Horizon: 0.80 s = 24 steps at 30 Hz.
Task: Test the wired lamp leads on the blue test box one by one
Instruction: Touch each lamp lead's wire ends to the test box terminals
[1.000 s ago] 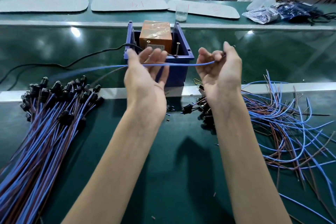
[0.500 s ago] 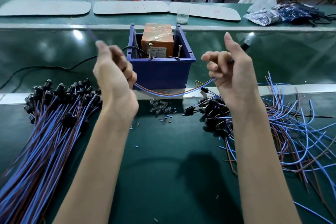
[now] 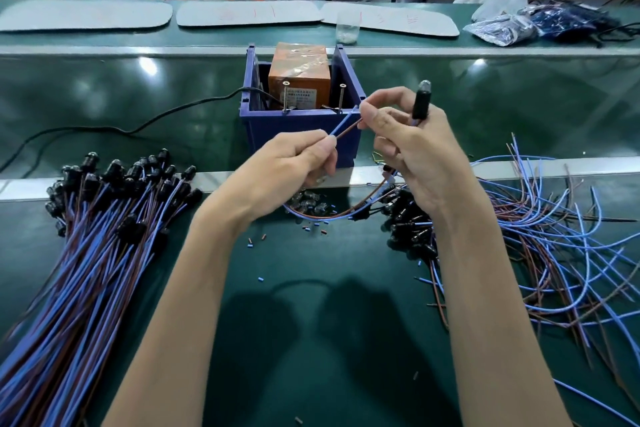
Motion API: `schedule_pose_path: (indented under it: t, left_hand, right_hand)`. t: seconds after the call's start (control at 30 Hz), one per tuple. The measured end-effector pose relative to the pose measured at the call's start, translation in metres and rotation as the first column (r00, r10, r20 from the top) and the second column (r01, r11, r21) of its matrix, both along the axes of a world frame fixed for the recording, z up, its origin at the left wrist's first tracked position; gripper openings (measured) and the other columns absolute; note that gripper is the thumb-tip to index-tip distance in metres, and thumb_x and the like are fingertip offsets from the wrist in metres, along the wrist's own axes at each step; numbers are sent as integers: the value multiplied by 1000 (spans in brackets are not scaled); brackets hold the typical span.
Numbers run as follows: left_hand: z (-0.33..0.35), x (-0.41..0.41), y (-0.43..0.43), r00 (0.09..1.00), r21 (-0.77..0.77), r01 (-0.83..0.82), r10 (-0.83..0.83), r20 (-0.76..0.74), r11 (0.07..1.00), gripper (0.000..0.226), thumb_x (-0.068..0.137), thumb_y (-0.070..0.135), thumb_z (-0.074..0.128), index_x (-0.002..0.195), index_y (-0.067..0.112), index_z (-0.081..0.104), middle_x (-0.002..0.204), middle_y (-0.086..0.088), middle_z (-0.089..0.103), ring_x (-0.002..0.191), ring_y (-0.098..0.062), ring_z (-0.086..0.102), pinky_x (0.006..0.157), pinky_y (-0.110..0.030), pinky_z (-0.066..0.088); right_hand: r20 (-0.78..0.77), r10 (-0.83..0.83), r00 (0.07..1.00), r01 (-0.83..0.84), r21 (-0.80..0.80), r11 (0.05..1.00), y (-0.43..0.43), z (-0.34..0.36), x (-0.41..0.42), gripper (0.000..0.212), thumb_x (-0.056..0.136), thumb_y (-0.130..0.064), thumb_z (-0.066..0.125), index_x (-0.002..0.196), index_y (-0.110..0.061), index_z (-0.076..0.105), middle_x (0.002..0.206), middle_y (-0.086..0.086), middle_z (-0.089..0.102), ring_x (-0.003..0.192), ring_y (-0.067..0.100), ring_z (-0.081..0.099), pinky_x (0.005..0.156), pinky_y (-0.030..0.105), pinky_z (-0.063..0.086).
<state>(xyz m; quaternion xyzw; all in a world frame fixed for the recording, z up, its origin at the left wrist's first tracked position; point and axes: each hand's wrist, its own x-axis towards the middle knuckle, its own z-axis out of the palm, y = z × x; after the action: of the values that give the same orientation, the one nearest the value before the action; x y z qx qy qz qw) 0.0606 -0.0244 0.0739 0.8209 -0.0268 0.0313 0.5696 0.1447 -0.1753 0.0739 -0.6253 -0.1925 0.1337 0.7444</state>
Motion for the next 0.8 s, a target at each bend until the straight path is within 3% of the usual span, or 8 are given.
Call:
schedule_pose_path:
  t: [0.17,0.4,0.5,0.8]
  left_hand:
    - [-2,-1,4,1000,18,-18,18,-10,1000,34,103,18,37,74,10,52,46,15,34,43,-1,30,43,-9,25]
    - [-8,6,10,976,-29,-161,163,142,987,27,101,19,47,74,20,53,53,9,30,48,-7,26,44,-18,24]
    - [-9,5,13,972,-38,-178,182,147,983,28,100,18,48,73,20,55,50,14,30,46,-4,26,43,-15,24]
    - [-9,4,18,981,-14,-147,148,127,989,28,100,20,49,73,20,55,46,16,30,45,-3,26,43,-14,23]
  right_hand:
    - [54,69,996,-69,1,998,1,-1,-3,16,85,-5,68,72,-14,69,61,0,50,46,2,39,43,11,26]
    - [112,31,993,-28,-30,999,-4,0,1,12,79,-4,73,73,-14,71,70,5,73,45,6,44,48,13,38]
    - [134,67,989,-63,-32,997,-5,-1,0,11,82,-2,70,77,-11,71,75,5,74,47,5,46,50,13,41]
    - [187,-27,982,67,-211,975,4,-4,-1,19,91,-11,65,73,-16,65,64,-5,69,48,0,48,49,9,37]
